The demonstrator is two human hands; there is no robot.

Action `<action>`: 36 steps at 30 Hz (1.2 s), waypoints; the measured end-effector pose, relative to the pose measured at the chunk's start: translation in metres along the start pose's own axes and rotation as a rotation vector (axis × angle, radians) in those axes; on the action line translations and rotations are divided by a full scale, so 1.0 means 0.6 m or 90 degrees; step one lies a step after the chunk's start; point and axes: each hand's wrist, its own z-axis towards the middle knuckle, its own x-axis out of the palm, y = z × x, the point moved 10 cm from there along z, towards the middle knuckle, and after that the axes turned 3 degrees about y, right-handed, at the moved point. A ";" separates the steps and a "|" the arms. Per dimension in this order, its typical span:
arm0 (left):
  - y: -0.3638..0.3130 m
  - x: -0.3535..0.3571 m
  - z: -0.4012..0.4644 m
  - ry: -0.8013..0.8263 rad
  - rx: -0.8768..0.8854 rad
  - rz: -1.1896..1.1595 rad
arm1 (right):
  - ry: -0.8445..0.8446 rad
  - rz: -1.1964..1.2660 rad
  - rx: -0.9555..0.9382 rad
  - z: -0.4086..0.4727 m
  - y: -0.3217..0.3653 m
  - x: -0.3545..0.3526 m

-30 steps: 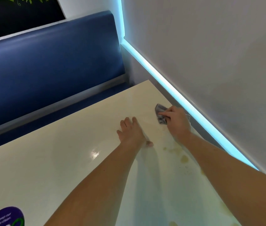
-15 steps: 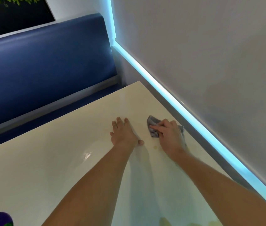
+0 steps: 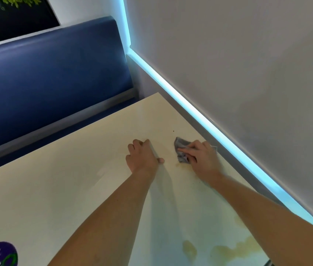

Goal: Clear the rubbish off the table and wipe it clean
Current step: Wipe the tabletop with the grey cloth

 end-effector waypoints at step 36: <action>0.012 0.016 -0.046 0.098 0.057 0.044 | 0.143 -0.088 -0.127 0.014 0.067 0.075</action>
